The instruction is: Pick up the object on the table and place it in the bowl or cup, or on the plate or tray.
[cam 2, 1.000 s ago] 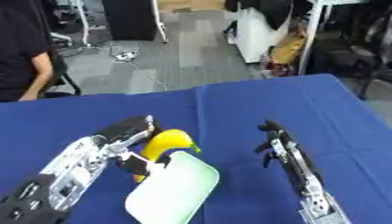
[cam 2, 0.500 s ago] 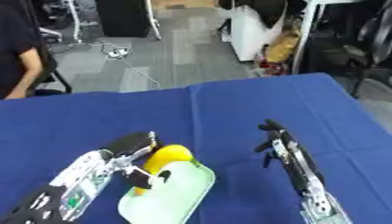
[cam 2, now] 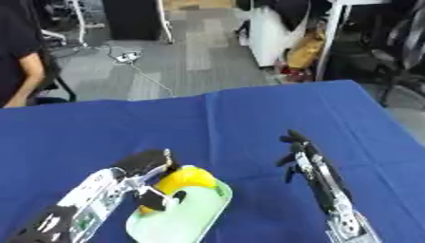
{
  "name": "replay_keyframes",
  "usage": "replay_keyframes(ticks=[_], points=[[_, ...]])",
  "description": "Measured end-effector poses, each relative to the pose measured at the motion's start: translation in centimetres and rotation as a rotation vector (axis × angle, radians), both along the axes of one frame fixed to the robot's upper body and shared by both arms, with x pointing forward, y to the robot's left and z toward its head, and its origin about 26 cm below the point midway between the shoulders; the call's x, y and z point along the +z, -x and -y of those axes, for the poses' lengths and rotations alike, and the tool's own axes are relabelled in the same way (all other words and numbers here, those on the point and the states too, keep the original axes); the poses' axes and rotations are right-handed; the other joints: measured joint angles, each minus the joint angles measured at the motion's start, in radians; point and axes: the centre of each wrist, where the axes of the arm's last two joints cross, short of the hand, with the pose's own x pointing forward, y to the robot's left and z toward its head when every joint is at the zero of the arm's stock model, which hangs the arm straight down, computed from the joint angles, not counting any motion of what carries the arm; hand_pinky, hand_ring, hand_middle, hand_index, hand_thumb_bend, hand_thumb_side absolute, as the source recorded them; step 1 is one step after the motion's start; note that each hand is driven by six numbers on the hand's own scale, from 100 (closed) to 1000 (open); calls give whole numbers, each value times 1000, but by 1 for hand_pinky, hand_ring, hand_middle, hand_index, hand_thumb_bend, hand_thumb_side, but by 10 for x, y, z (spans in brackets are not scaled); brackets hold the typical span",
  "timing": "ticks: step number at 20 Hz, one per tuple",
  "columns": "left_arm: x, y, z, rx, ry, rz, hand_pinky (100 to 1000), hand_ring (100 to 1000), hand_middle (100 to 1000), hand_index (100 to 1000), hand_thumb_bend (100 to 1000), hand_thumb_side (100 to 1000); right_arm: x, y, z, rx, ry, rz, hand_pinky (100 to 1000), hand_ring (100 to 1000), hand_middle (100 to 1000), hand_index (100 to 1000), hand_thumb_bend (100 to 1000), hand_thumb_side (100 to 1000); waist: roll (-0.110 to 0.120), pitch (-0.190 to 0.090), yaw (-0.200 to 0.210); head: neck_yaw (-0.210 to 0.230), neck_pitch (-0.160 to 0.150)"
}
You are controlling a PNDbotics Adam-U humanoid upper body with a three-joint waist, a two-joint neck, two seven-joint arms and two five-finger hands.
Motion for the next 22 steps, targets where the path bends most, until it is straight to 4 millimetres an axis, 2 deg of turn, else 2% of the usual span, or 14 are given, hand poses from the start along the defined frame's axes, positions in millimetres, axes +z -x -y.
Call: replay_keyframes(ticks=[1, 2, 3, 4, 5, 7, 9, 10, 12, 17, 18, 20, 22], points=[[-1, 0, -1, 0, -3, -2, 100, 100, 125, 306, 100, 389, 0, 0, 0, 1, -1, 0, 334, 575, 846, 974, 100, 897, 0, 0, 0, 0, 0], [-4, 0, -2, 2, -5, -8, 100, 100, 175, 352, 100, 442, 0, 0, -1, 1, -1, 0, 334, 575, 846, 974, 100, 898, -1, 0, 1, 0, 0], [-7, 0, -3, 3, -9, -15, 136, 129, 278, 454, 100, 507, 0, 0, -1, 1, -1, 0, 334, 575, 846, 974, 100, 898, -3, 2, 1, 0, 0], [-9, 0, -4, 1, -12, -19, 109, 110, 259, 435, 100, 496, 0, 0, -1, 1, -1, 0, 334, 575, 846, 974, 100, 898, -3, 3, 2, 0, 0], [-10, 1, -4, -3, -15, -22, 304, 303, 414, 558, 100, 576, 0, 0, -1, 1, -1, 0, 334, 575, 846, 975, 100, 898, -3, 3, 3, 0, 0], [-11, 0, -5, -12, -23, -28, 431, 481, 551, 673, 100, 680, 0, 0, -1, 1, -1, 0, 334, 575, 846, 975, 100, 898, -3, 3, 3, 0, 0], [-12, 0, -5, -23, -33, -31, 475, 540, 598, 710, 100, 722, 0, 0, -1, 1, -1, 0, 334, 575, 846, 975, 100, 898, -4, 3, 4, 0, 0], [-12, 0, -5, -29, -38, -31, 468, 532, 594, 707, 100, 719, 0, 0, -1, 1, -1, 0, 334, 575, 846, 975, 100, 899, -5, 3, 4, 0, 0], [-12, 0, -5, -37, -42, -33, 502, 579, 625, 719, 100, 731, 0, 0, -1, 1, -1, 0, 335, 575, 846, 975, 100, 898, -6, 3, 6, 0, 0], [-12, 1, -6, -47, -33, -35, 555, 641, 699, 762, 100, 831, 0, 0, 0, 0, -2, -1, 335, 575, 846, 975, 100, 901, -6, 3, 9, -1, 0], [-11, 2, -6, -52, -27, -36, 558, 645, 703, 764, 100, 837, -1, 0, 0, 0, -2, -1, 335, 575, 846, 975, 100, 901, -6, 3, 11, -1, 0], [-9, 4, -6, -67, -8, -41, 598, 687, 739, 794, 100, 904, -2, 1, 0, -2, -2, -4, 335, 575, 846, 976, 100, 904, -6, 2, 13, -2, 0], [-2, 7, -7, -85, 16, -37, 610, 697, 750, 804, 100, 912, -2, 1, 1, -3, -2, -6, 335, 575, 846, 976, 100, 908, -6, -2, 18, -3, 0]])
